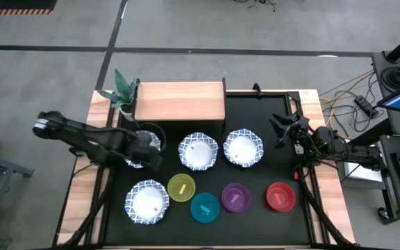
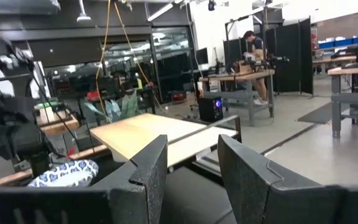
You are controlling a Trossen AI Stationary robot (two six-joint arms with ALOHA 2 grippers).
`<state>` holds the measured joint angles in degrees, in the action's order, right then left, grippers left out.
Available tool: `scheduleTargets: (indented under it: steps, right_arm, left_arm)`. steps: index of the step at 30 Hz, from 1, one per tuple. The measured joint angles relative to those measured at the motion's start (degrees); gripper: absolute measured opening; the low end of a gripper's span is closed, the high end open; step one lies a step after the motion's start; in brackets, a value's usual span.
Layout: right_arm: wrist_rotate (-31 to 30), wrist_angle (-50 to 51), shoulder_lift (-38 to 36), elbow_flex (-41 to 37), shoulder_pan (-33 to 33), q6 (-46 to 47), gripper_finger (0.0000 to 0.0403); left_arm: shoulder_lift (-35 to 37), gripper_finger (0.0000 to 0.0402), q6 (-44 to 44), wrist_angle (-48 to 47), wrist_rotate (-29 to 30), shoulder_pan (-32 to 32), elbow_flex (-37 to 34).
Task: Place and stack bowls onto a shelf
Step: Put the white patterned bowl on the shelf
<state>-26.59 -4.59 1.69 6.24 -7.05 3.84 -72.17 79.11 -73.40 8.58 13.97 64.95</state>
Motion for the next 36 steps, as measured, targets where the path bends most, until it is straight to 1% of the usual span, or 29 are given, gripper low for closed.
scheduleTargets:
  steps: [2,4,7,9,12,15,18,20,23,29,36]
  right_arm:
    - [-0.02,0.44,0.0,0.0,0.02,0.07,0.0132]
    - [0.0,0.24,-0.02,0.0,0.0,0.13,0.0132]
    - [0.0,-0.21,-0.02,0.02,0.02,0.13,0.0132]
    - [0.0,-0.17,-0.02,0.02,0.0,0.19,0.0132]
    - [0.0,-0.17,-0.02,0.02,0.01,0.21,0.0132]
    - [0.0,-0.17,-0.02,0.02,0.02,0.58,0.0132]
    - [0.02,-0.17,-0.02,0.04,0.0,0.69,0.0132]
    - [0.01,-0.15,-0.02,0.04,0.02,0.67,0.0132]
    - [0.02,-0.15,-0.02,0.04,0.01,0.67,0.0132]
    - [0.02,-0.17,-0.02,0.04,0.02,0.69,0.0132]
    - [0.02,-0.15,-0.02,0.07,0.01,0.65,0.0132]
  left_arm:
    - [-3.61,0.0037,-0.12,-4.69,-0.48,-0.64,2.52]
    - [-6.58,0.0037,-2.2,-6.61,-1.3,-1.46,4.16]
    - [-9.59,0.0038,-6.16,-5.67,-3.67,-3.24,5.5]
    - [-11.31,0.0044,-7.83,-4.26,-3.86,-4.49,5.75]
    - [-12.91,0.0066,-9.72,-3.94,-5.14,-5.74,5.27]
    - [-13.48,0.0097,-10.27,-4.05,-5.12,-6.01,3.69]
    - [-13.5,0.0123,-9.85,-3.58,-4.97,-6.01,1.29]
    - [-13.5,0.0132,-9.65,-2.5,-4.94,-6.01,-0.7]
    - [-13.5,0.0134,-9.61,1.16,-4.85,-6.01,-3.75]
    - [-13.65,0.0122,-9.59,9.14,-4.58,-5.99,-8.73]
    - [-16.1,0.0112,-9.43,10.55,-1.95,-5.92,-10.77]
